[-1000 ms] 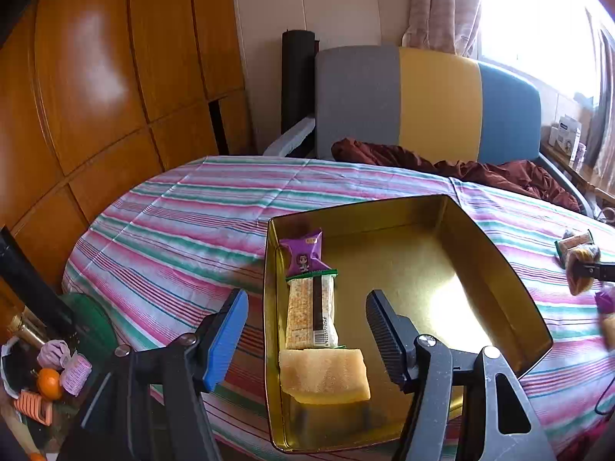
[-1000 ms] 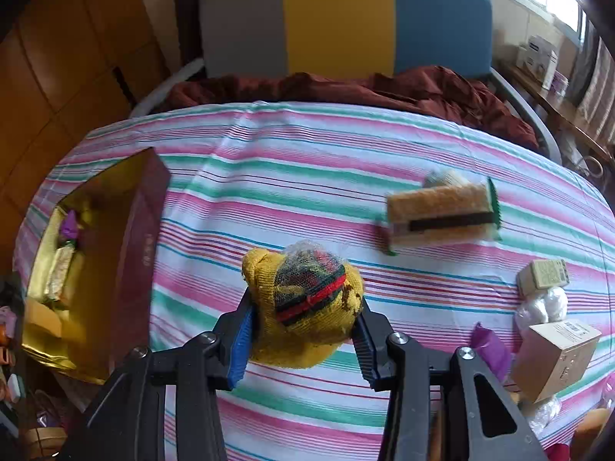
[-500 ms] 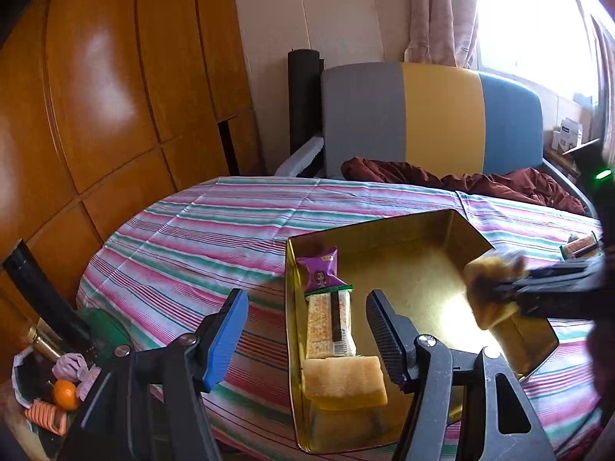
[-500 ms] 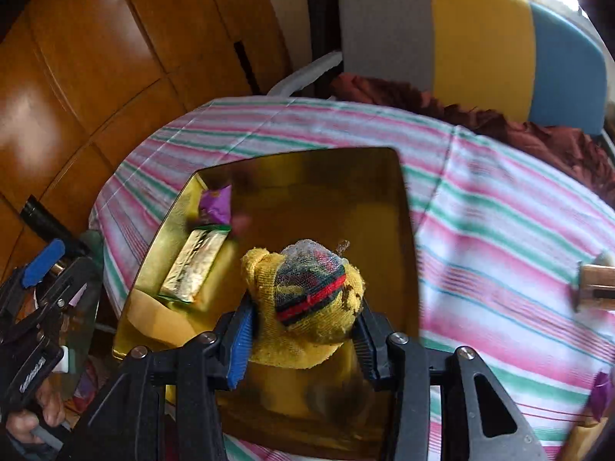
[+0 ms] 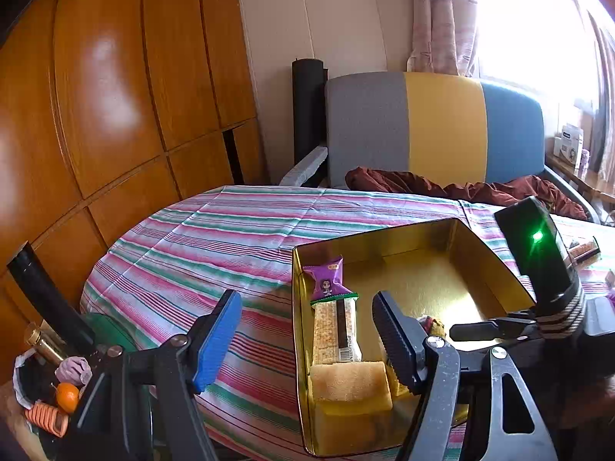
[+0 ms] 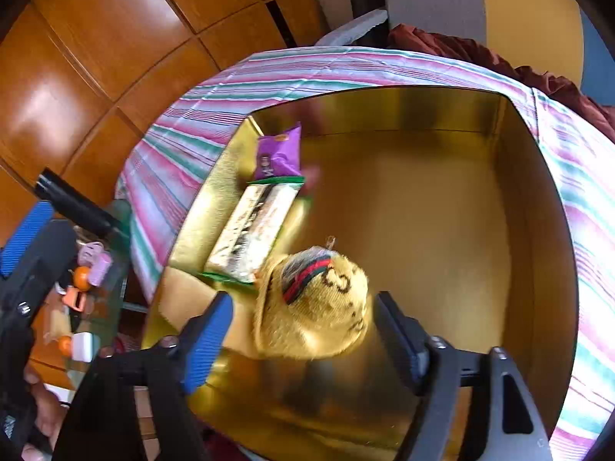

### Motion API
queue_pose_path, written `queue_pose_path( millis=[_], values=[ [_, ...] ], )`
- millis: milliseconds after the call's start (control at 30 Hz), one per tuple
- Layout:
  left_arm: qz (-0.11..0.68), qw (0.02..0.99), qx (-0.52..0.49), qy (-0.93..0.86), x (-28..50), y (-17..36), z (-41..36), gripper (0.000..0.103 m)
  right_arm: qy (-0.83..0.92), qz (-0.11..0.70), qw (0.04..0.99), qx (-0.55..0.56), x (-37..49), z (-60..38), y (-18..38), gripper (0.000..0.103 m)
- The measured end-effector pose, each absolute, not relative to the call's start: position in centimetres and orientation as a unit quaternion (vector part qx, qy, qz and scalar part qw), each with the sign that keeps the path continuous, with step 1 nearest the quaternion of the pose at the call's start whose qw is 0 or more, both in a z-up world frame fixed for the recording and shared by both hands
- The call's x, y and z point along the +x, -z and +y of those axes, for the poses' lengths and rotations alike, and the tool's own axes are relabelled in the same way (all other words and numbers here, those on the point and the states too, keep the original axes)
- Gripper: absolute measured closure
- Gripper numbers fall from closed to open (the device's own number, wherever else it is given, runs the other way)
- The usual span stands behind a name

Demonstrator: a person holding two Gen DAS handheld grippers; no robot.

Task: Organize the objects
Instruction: 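Carry the yellow knitted ball into the gold tray and open the right tool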

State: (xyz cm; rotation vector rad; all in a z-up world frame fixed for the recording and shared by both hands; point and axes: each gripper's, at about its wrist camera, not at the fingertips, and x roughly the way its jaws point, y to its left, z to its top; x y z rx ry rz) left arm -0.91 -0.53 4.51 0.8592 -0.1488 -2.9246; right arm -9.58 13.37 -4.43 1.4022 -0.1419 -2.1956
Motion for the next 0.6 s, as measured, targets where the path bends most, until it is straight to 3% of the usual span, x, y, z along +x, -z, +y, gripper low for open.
queue_pose_path(
  millis=[600],
  values=[
    [-0.058, 0.043, 0.278, 0.958, -0.5, -4.4, 0.3, 0.028, 0.86, -0.084, 0.176, 0.472, -6.9, 22.6, 0.7, 0.021]
  ],
)
